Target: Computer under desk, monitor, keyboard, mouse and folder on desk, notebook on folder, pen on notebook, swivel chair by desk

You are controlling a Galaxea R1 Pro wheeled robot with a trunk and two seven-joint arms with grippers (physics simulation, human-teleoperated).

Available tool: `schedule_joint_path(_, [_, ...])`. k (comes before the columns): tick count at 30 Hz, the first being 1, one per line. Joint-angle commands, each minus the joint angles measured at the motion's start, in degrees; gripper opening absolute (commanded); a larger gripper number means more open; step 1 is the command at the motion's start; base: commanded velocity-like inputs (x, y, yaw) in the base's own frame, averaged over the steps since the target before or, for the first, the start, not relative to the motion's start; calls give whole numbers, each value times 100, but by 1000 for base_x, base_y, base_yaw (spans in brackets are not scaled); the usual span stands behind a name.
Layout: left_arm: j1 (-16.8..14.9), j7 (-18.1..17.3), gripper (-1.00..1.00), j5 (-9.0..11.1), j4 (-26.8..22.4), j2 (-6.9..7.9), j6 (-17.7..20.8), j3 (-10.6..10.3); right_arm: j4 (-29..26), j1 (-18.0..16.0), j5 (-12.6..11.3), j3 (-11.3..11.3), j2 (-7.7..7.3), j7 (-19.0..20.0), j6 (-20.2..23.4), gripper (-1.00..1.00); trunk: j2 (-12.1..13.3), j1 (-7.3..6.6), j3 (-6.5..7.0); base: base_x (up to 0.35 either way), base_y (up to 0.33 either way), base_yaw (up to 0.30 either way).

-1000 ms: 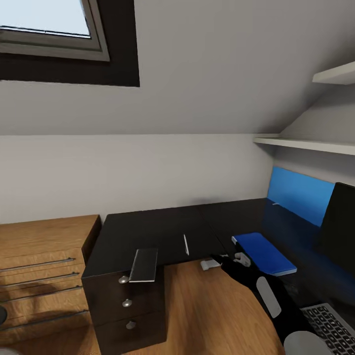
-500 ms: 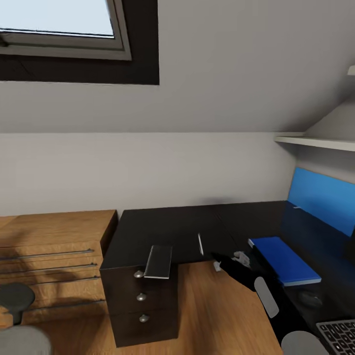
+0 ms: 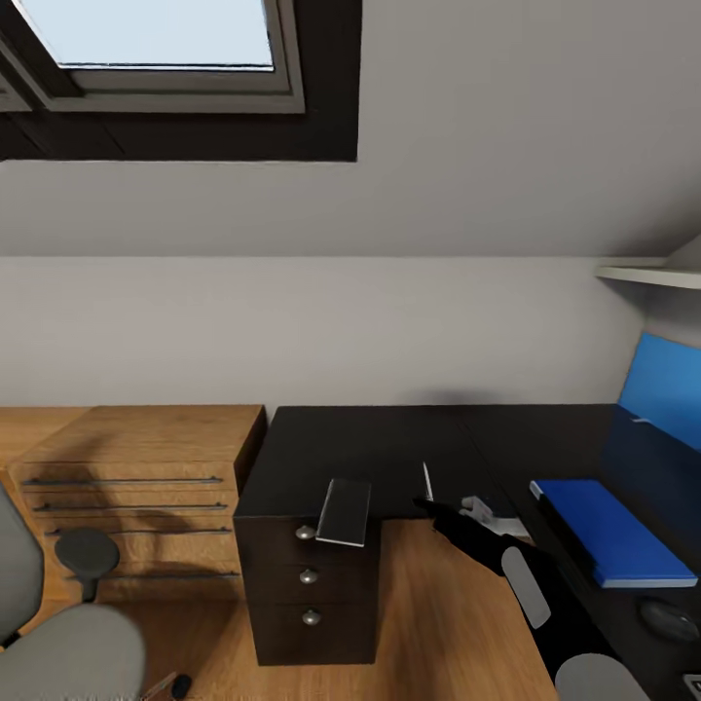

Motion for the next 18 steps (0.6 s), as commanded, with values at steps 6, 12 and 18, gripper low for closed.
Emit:
schedule_joint_path(6, [-5, 18, 100, -24, 3, -3, -10, 18, 75, -3, -34, -10, 0, 9, 41, 100, -4, 0, -43, 0, 0, 221])
schedule_joint_path(12, [-5, 18, 100, -21, 4, -3, -8, 14, 95, -5, -34, -12, 0, 14, 42, 100, -4, 0, -81, 0, 0, 214])
schedule_joint_path(18, [-5, 35, 100, -15, 4, -3, 1, 11, 105, -1, -34, -15, 0, 14, 34, 100, -164, 88, -172, 0, 0, 107])
